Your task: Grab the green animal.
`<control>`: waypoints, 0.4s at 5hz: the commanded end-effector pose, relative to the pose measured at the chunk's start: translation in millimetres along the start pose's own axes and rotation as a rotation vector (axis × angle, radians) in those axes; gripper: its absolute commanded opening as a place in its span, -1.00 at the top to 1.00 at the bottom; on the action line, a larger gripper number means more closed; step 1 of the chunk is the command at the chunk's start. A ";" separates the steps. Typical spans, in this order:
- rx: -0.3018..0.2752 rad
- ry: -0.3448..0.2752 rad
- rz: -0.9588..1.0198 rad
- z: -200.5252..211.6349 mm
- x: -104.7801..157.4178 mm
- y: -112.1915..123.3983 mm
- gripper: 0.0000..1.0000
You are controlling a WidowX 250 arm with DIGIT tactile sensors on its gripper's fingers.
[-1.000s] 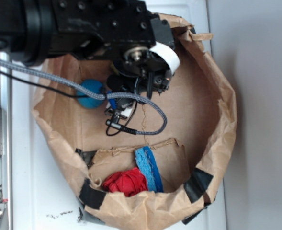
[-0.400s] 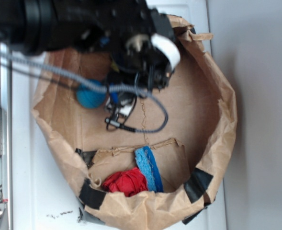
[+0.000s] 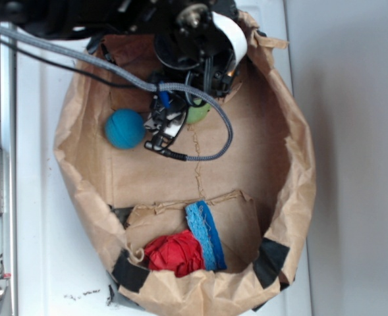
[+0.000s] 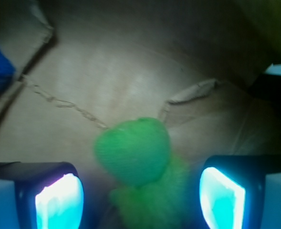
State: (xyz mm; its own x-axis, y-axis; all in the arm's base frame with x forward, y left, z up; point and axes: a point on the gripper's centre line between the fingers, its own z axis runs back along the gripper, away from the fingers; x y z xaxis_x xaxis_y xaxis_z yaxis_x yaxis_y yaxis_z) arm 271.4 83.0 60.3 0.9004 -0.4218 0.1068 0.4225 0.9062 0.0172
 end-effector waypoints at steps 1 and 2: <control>0.085 -0.029 0.021 -4.5 23.4 7.0 -1.00; 0.128 -0.029 0.019 -21.4 24.8 6.2 -1.00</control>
State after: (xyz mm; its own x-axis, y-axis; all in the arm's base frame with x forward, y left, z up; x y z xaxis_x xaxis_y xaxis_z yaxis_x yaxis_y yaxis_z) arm 290.1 75.0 30.8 0.9150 -0.3894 0.1053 0.3784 0.9191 0.1100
